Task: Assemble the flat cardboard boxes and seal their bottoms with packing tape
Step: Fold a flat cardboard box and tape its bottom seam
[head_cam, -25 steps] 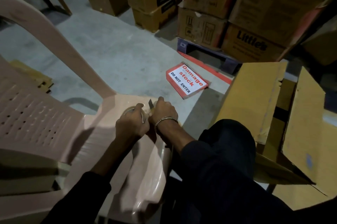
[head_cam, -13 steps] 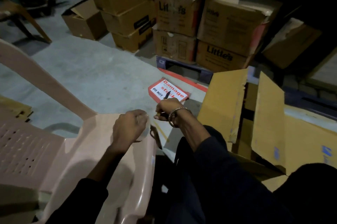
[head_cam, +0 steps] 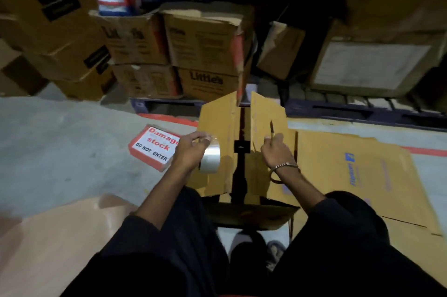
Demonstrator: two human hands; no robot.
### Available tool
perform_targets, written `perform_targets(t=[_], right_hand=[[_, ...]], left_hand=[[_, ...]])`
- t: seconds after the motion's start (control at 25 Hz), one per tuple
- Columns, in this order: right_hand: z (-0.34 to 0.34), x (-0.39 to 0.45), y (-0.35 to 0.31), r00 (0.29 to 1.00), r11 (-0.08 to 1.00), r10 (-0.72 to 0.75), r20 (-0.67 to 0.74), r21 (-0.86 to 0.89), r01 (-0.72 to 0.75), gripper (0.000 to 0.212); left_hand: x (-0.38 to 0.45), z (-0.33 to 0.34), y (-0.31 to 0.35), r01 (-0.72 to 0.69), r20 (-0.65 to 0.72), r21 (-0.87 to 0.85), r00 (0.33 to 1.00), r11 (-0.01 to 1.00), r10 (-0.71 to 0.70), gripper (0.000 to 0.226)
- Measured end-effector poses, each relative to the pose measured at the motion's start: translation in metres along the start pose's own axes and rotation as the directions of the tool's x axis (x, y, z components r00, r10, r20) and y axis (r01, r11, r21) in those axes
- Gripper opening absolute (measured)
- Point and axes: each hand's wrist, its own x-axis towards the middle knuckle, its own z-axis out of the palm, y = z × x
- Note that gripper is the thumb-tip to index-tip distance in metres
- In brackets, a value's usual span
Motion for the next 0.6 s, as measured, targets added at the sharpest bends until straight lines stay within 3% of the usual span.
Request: perform_targets(t=[0.2,0.44,0.6], right_hand=[[0.038,0.023,0.07,0.987,0.989,0.14,0.073,-0.049,-0.137,0.071],[0.07,0.042,0.08,0.977,0.951,0.206,0.049,-0.246,-0.188,0.084],[0.077,0.051,0.075,0.953,0.93,0.292,0.084,-0.259,-0.262,0.091]], left_hand=[[0.017,0.044,-0.023,0.151,0.078,-0.001,0.986,0.989,-0.15,0.017],[0.029,0.06,-0.065,0.299,0.149,-0.181,0.95,0.937,-0.274,0.012],[0.034,0.08,-0.076,0.283,0.256,-0.254,0.942,0.925,-0.218,0.016]])
